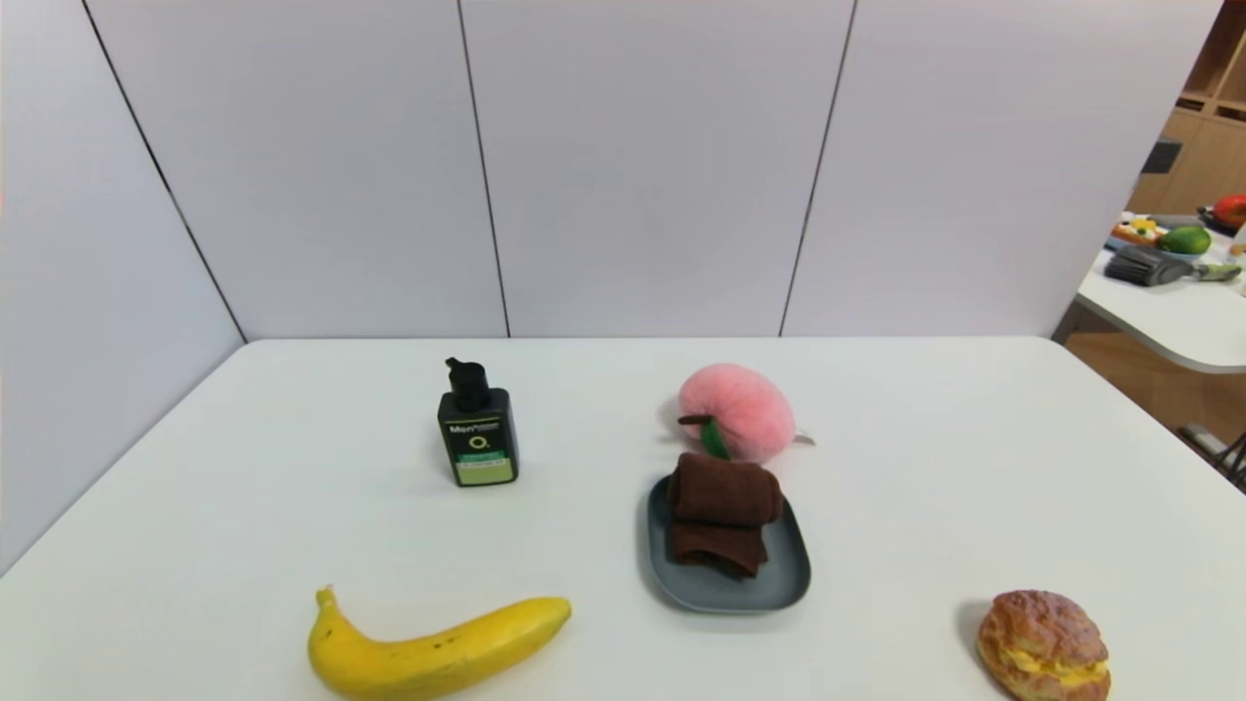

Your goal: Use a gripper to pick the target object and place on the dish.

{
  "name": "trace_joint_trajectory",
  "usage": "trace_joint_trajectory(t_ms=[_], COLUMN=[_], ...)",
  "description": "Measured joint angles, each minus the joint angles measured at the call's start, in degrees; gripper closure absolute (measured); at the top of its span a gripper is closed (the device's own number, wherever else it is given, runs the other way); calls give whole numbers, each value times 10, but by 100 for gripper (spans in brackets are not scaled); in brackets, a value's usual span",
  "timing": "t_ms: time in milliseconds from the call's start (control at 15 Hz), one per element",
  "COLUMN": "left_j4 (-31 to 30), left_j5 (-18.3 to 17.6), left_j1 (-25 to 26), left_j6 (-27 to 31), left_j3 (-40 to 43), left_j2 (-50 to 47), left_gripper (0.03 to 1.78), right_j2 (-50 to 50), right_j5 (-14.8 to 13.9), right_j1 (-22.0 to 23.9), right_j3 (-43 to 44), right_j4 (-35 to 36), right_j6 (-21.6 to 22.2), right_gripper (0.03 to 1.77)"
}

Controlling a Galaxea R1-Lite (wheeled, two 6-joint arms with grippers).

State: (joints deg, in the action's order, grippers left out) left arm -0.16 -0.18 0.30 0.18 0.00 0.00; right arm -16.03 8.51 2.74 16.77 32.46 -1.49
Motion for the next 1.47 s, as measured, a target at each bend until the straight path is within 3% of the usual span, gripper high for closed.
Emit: trace_joint_trajectory(t_ms=[133, 467, 733, 1067, 1267, 1467], left_j4=[0, 0, 0, 0, 0, 0], left_j5=[0, 0, 0, 0, 0, 0], left_j1=[0, 0, 0, 0, 0, 0], left_j6=[0, 0, 0, 0, 0, 0], left_j3=[0, 0, 0, 0, 0, 0], left_j2=[0, 0, 0, 0, 0, 0], left_gripper=[12, 12, 12, 12, 12, 12], right_j2=[20, 58, 92, 144, 156, 160], right_j5=[-14, -16, -20, -25, -59, -70], right_j1=[-20, -29, -31, -29, -29, -29], right_j3=[-34, -63, -146, -167, -167, -167], right_j4=[17, -94, -98, -231, -268, -327], right_j6=[-8, -10, -22, -30, -26, -21], right_gripper=[10, 10, 10, 9, 9, 9])
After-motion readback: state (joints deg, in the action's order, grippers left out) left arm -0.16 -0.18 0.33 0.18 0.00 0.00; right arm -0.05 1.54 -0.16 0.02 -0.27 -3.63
